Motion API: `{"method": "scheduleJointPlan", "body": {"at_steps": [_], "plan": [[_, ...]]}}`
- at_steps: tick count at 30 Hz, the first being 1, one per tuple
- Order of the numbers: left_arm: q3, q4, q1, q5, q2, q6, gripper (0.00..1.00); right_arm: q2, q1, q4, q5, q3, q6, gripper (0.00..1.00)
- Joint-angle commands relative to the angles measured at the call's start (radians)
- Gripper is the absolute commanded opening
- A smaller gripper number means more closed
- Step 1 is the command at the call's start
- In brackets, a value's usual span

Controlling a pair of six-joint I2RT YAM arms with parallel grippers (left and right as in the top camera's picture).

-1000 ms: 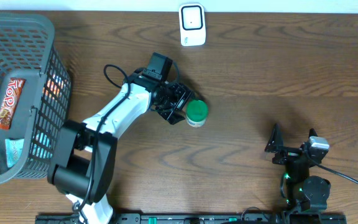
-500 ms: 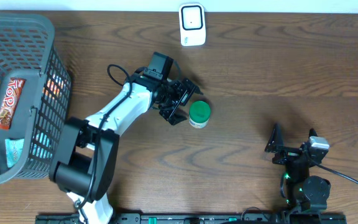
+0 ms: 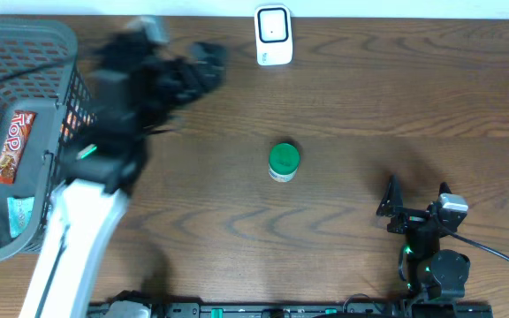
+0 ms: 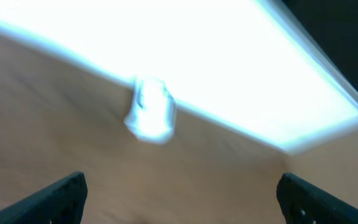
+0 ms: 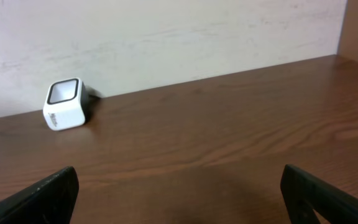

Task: Scan the item barcode
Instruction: 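Return the left gripper into the basket and grasp the green pouch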

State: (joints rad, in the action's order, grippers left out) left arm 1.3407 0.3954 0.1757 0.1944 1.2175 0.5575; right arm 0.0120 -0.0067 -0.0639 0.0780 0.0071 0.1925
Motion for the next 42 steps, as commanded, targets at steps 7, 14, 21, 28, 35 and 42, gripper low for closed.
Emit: {"method": "scheduleJointPlan", "body": {"at_steps": [7,14,21,28,35,42], "plan": [[0.025,0.294,-0.597,-0.461,-0.15,-0.213,0.98,-0.005,0.008,-0.004,-0.002,-0.002,-0.014,0.99],[0.025,0.458,-0.969,-0.133,0.05,-0.025,0.98,-0.005,0.008,-0.004,-0.002,-0.002,-0.014,0.99],[0.024,0.553,-1.03,-0.066,0.273,-0.024,0.98,-0.005,0.008,-0.004,-0.002,-0.002,-0.014,0.99],[0.023,0.555,-1.03,-0.067,0.443,0.086,0.98,-0.005,0.008,-0.004,-0.002,-0.002,-0.014,0.99],[0.023,0.5,-1.029,-0.067,0.586,0.088,0.98,-0.005,0.008,-0.004,-0.002,-0.002,-0.014,0.99],[0.023,0.459,-1.029,-0.066,0.614,0.092,0.98,-0.005,0.008,-0.004,-0.002,-0.002,-0.014,0.99]]}}
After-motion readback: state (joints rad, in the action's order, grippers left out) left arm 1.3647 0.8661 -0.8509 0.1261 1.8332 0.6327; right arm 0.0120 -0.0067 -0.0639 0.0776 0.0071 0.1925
